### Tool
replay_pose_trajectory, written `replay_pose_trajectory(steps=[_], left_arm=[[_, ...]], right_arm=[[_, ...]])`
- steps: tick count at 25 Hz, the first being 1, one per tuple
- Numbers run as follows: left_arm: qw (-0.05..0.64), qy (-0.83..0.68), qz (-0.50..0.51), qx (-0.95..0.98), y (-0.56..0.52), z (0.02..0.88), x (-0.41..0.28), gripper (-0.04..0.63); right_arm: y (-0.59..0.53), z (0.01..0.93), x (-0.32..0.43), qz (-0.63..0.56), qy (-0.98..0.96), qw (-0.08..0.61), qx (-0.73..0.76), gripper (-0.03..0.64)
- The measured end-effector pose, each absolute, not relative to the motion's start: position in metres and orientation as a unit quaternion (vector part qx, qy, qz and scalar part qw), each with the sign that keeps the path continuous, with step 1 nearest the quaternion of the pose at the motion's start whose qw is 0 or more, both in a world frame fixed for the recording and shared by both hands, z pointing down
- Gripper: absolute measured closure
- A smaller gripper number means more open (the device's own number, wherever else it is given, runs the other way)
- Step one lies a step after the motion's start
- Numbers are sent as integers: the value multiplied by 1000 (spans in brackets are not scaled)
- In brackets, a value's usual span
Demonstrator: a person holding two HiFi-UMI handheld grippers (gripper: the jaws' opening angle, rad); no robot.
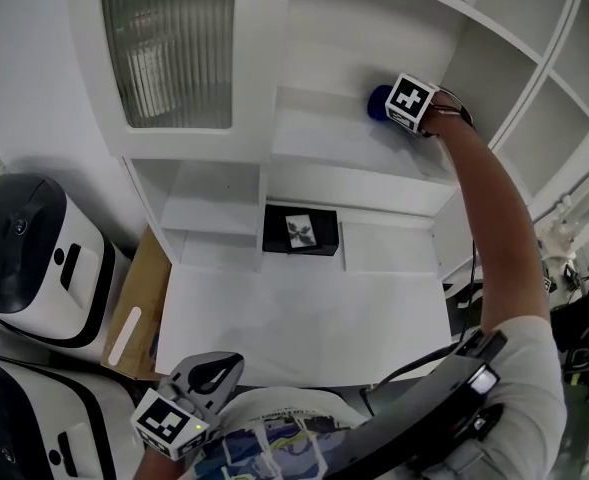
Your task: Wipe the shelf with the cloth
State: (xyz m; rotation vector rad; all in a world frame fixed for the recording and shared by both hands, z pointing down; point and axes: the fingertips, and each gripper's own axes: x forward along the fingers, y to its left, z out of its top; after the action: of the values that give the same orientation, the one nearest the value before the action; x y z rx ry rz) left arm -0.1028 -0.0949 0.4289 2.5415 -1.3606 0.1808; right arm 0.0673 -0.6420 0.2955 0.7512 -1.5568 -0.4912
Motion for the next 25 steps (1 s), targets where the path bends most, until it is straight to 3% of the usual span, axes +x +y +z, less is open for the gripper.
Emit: replay_pose_trajectory(steps=[8,11,16,25], left_arm=[[126,-470,65,871,-87,427,-103,592],[127,-475,66,868,-79,429,-108,592],[126,-480,68,865,-65,429,-117,592],[124,-503,73,852,-41,428,-140,592]], right_arm=[[-644,297,99,-192,-628,663,359,549],[-638,290,91,-186,-642,646,368,549],[-599,268,23,-196,-722,577,327,549],[-545,268,-99,-251,-764,540,249,549]])
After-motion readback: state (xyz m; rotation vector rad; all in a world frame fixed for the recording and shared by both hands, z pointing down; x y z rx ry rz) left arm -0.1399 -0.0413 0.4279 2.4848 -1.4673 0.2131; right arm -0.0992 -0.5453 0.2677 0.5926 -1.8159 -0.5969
